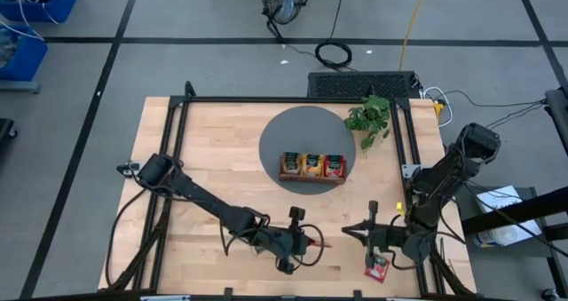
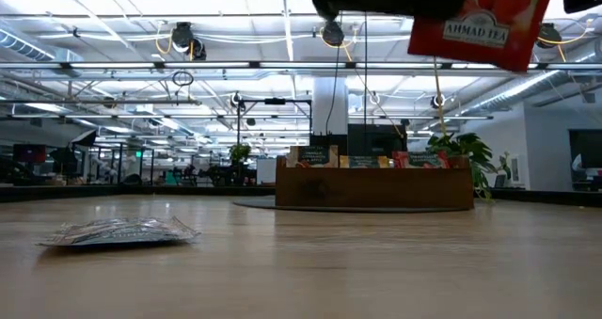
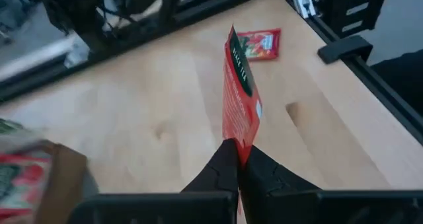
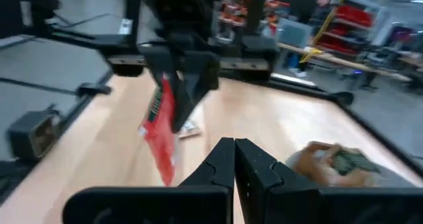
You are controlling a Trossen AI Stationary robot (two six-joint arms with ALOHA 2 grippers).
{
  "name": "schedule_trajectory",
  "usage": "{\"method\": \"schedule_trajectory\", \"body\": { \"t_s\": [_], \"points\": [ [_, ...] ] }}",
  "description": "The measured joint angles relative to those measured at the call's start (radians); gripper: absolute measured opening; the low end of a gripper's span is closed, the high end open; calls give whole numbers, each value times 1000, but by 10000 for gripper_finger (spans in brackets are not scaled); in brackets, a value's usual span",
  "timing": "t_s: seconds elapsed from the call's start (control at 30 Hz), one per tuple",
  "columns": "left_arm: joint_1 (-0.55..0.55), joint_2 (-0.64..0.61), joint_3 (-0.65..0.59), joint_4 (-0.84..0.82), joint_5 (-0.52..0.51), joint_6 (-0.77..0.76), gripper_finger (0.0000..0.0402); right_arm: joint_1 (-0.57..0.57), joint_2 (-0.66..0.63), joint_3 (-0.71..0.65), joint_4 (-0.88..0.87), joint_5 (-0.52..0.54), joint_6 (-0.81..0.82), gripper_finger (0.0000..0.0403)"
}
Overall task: Pick & Place Tea
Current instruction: Put the red tea bag into the right section of the wooden organiser
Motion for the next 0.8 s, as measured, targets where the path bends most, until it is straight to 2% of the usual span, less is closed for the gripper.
{"method": "schedule_trajectory", "body": {
  "t_s": [0.17,0.27,0.63,0.8],
  "points": [
    [23,0,-25,77,80,-47,6,-10,0,-11,62,-151,-40,0],
    [29,0,-28,72,90,-34,3,-16,0,-22,96,-193,-52,0],
    [33,-8,-29,48,31,11,3,-56,0,-119,252,-191,-22,2],
    [39,-8,-29,47,23,-8,6,-94,0,-146,255,-250,51,30]
  ]
}}
